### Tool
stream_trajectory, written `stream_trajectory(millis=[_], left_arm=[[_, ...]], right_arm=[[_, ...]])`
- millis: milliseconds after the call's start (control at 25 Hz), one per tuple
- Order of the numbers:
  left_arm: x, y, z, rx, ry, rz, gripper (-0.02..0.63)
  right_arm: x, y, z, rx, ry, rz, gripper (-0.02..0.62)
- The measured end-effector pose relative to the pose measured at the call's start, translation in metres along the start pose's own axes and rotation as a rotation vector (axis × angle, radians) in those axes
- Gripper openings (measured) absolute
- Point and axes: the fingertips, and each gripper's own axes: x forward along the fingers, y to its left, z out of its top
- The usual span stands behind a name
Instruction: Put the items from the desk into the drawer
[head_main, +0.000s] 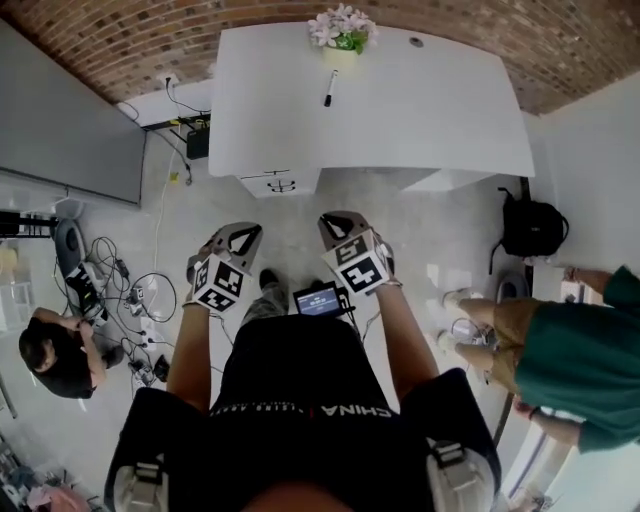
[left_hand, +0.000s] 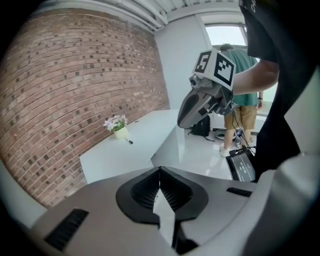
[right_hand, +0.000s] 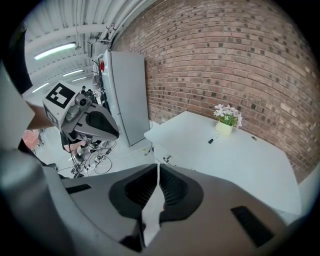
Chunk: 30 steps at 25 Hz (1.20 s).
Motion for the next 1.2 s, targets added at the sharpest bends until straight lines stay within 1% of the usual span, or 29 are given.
stream_trajectory(millis=[120,200,280,440,560,680,800,960,1200], left_arm=[[-0.004,-0.018,0.005,-0.057,-0.005,0.037,0.012],[-0.009,-0.032,0.009,-0.073,-0.004,0.063,0.012],[-0.013,-0.048,0.012,-0.077,0.009,0.079,0.012],[-0.019,-0.091,0.012,-0.078,0.037,0.073,0.012],[-0.026,-0.115,0.009,-0.077,0.048,0.069,0.012],[-0.035,-0.129,0.010,-0.062,0.043,0.077,0.012],[-0.049,-0.141,0.012,-0.046,0.027,0.099,0.012],[-0.071,-0.163,0.011,-0.047,-0.007,0.125,0.012],[-0.098,-0.224,0.004,-0.076,-0.037,0.119,0.011]], right_arm=[[-0.012,-0.005,-0.014,-0.036,0.000,0.002,0.023],[-0.020,-0.009,-0.023,-0.058,-0.003,0.007,0.023],[-0.027,-0.008,-0.035,-0.070,-0.010,0.023,0.023],[-0.041,0.002,-0.058,-0.065,-0.009,0.066,0.023],[-0.054,0.012,-0.075,-0.061,-0.013,0.069,0.023],[-0.071,0.020,-0.086,-0.059,-0.023,0.058,0.023],[-0.092,0.030,-0.098,-0.033,-0.043,0.042,0.023],[-0.116,0.047,-0.115,-0.010,-0.052,0.011,0.023],[-0.156,0.092,-0.155,-0.032,-0.048,-0.036,0.023]])
